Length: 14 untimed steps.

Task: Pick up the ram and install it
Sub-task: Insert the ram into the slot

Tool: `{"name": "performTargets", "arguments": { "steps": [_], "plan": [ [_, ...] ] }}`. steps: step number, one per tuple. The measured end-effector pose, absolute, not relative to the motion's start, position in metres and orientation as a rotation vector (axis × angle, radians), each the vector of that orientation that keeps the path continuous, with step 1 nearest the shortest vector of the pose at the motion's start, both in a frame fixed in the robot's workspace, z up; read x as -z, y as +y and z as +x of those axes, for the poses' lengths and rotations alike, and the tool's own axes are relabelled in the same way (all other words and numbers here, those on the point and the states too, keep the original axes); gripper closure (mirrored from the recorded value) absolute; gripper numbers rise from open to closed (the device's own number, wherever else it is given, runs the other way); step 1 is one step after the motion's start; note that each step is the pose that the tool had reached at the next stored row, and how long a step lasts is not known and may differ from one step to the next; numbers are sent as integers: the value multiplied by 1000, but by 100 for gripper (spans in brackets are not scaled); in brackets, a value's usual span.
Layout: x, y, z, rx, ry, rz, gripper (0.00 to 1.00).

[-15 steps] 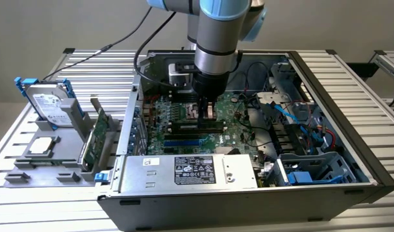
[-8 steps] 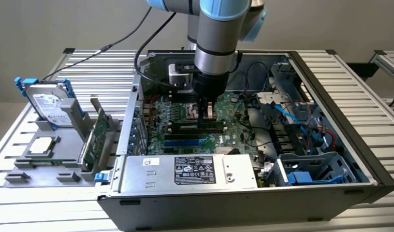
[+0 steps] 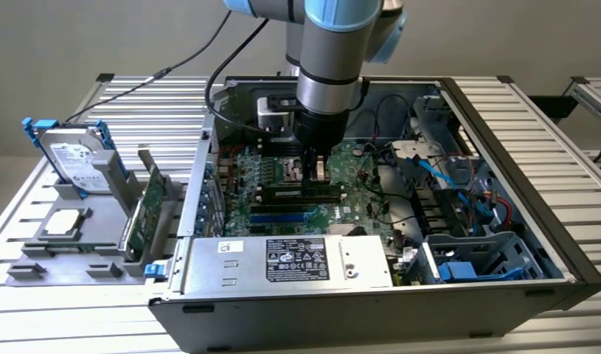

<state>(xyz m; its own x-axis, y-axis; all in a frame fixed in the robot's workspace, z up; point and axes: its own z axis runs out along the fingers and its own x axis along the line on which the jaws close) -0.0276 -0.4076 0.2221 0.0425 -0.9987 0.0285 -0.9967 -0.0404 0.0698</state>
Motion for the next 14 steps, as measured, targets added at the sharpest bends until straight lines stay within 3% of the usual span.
{"name": "performTargets", "arguments": {
  "steps": [14],
  "plan": [
    [-222,-408,-27,51,-2121,2211,86]
  ]
}}
